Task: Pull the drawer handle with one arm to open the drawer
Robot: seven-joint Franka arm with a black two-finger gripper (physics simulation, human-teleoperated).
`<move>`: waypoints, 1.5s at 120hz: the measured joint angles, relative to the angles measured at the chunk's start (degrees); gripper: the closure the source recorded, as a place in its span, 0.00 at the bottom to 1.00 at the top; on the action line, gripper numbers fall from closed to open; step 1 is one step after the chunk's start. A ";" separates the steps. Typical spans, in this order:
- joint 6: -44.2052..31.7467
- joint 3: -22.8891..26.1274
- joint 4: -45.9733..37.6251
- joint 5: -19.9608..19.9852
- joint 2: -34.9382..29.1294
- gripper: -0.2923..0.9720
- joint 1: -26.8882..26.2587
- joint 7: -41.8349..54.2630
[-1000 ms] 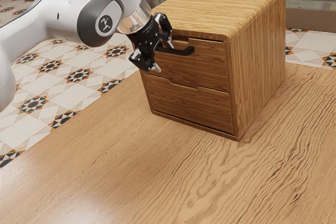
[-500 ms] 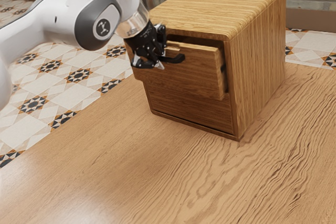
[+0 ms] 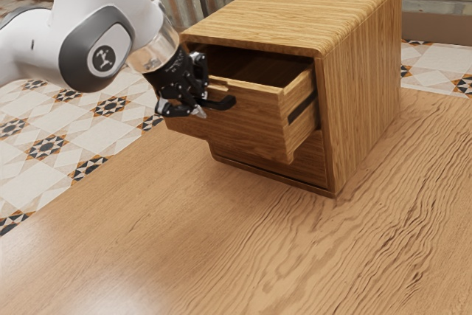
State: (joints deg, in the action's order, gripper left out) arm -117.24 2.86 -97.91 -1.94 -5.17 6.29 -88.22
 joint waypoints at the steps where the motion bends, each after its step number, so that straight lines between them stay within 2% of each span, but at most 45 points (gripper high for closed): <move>1: -0.06 -0.01 -0.32 0.02 -0.30 0.85 0.01 0.01; 29: -1.03 0.04 -5.38 0.31 -5.60 0.84 1.34 0.09; 70: -1.50 0.24 -7.19 1.08 -7.87 0.84 1.67 0.18; 180: -2.07 0.23 -18.27 1.97 -18.85 0.85 2.39 -0.25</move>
State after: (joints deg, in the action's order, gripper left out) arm -119.31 3.10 -116.18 0.03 -24.02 8.69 -88.48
